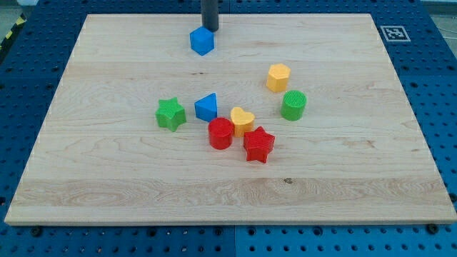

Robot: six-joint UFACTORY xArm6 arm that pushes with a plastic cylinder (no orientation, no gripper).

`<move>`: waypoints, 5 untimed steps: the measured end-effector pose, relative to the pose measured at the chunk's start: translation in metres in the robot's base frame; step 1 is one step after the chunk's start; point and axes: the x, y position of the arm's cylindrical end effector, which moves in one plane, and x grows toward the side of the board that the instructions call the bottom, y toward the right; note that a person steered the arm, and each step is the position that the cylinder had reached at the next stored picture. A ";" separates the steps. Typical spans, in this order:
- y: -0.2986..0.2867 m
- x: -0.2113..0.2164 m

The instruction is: Push the blue cube into the green star

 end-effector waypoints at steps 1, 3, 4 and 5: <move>-0.035 0.015; -0.050 0.014; -0.050 -0.001; 0.000 -0.008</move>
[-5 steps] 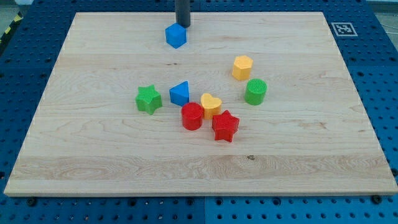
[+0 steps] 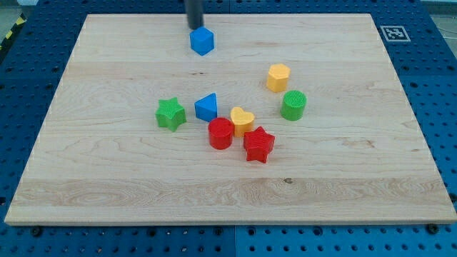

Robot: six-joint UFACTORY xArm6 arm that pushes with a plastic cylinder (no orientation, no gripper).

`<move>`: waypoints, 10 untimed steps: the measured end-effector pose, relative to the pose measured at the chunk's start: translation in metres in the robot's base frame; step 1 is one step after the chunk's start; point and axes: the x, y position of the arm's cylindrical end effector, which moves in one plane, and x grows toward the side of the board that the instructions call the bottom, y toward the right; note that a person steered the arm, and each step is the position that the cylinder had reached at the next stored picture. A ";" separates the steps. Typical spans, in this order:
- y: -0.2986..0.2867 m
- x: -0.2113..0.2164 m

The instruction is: Push the blue cube into the green star

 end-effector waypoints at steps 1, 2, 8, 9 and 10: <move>0.016 0.025; 0.016 0.051; -0.003 0.061; -0.043 0.086; -0.044 0.113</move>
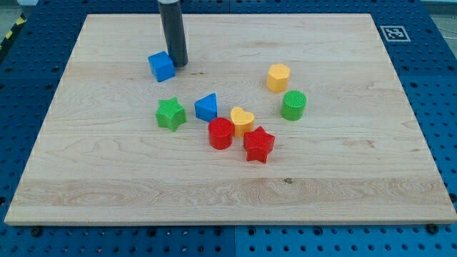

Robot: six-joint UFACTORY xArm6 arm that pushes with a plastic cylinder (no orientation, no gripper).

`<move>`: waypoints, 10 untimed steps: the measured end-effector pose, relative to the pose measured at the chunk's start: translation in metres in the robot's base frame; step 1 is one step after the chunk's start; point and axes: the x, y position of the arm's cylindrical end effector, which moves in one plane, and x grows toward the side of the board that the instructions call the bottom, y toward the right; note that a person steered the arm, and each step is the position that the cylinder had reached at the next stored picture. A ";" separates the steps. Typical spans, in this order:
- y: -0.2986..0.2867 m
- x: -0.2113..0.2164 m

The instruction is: Push the blue cube into the green star

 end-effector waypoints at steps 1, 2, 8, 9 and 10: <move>0.000 0.000; -0.001 -0.016; -0.054 -0.004; -0.063 0.017; -0.062 0.029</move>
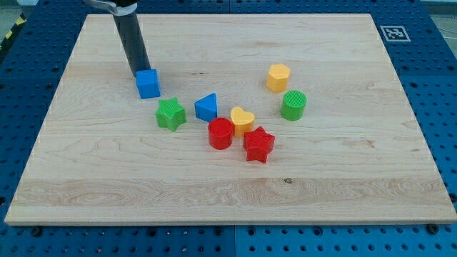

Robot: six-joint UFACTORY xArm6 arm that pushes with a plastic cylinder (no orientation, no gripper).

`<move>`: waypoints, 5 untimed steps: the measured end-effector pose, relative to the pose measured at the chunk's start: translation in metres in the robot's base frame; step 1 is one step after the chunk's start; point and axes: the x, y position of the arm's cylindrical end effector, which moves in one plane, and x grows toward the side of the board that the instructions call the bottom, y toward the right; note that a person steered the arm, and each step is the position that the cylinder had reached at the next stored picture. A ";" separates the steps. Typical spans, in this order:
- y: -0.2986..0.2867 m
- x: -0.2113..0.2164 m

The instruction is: Push the blue cube into the green star

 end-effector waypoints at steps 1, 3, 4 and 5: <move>0.001 0.003; 0.002 0.020; -0.009 0.053; -0.023 0.081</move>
